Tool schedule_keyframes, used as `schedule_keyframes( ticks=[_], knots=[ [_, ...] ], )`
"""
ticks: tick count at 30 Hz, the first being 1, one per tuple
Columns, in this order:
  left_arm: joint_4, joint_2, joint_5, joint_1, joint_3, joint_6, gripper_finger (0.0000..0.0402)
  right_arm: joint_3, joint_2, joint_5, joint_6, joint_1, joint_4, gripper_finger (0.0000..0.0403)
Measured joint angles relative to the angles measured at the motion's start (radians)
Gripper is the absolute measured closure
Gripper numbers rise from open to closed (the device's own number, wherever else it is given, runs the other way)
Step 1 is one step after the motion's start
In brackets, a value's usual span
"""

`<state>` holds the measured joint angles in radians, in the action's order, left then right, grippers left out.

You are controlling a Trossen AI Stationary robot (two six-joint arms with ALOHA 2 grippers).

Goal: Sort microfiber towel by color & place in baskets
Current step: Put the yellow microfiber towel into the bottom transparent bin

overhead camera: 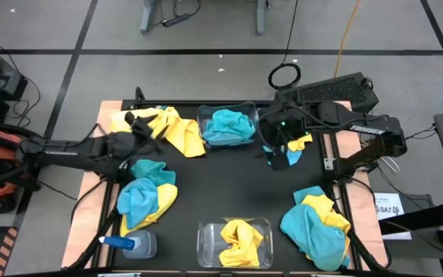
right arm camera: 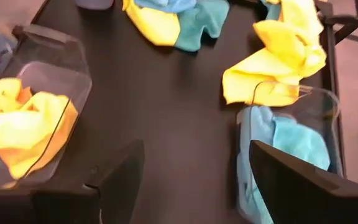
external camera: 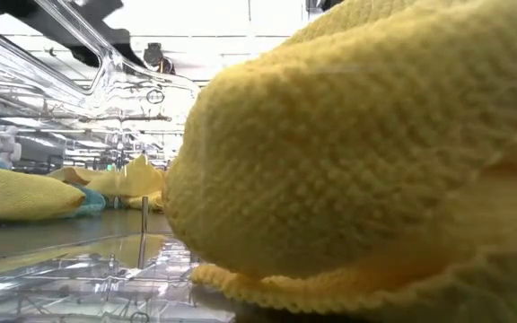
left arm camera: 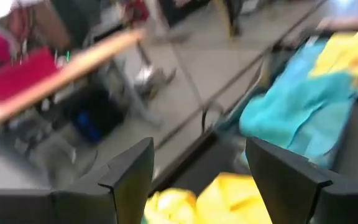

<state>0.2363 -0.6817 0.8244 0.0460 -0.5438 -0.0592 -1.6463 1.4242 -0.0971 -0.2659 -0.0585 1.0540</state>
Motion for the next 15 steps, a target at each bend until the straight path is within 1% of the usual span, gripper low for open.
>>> schedule_keyframes(
  ticks=[3, 6, 11, 13, 15],
  knots=[
    [0.106, -0.096, -0.077, 0.096, -0.048, 0.092, 0.0142, 0.000, 0.000, 0.002, 0.027, 0.028, 0.018, 0.0122],
    [0.154, -0.187, -0.155, 0.197, -0.067, 0.153, 0.0142, 0.000, 0.000, 0.002, 0.054, 0.059, 0.030, 0.0122],
    [0.178, -0.321, -0.228, 0.344, -0.072, 0.212, 0.0142, 0.000, 0.000, 0.005, 0.096, 0.114, 0.064, 0.0122],
    [0.179, -0.366, -0.262, 0.396, -0.072, 0.236, 0.0142, 0.000, 0.000, 0.038, 0.110, 0.139, 0.079, 0.0122],
    [0.179, -0.407, -0.274, 0.438, -0.072, 0.256, 0.0142, 0.000, 0.000, 0.063, 0.122, 0.162, 0.093, 0.0122]
  ],
)
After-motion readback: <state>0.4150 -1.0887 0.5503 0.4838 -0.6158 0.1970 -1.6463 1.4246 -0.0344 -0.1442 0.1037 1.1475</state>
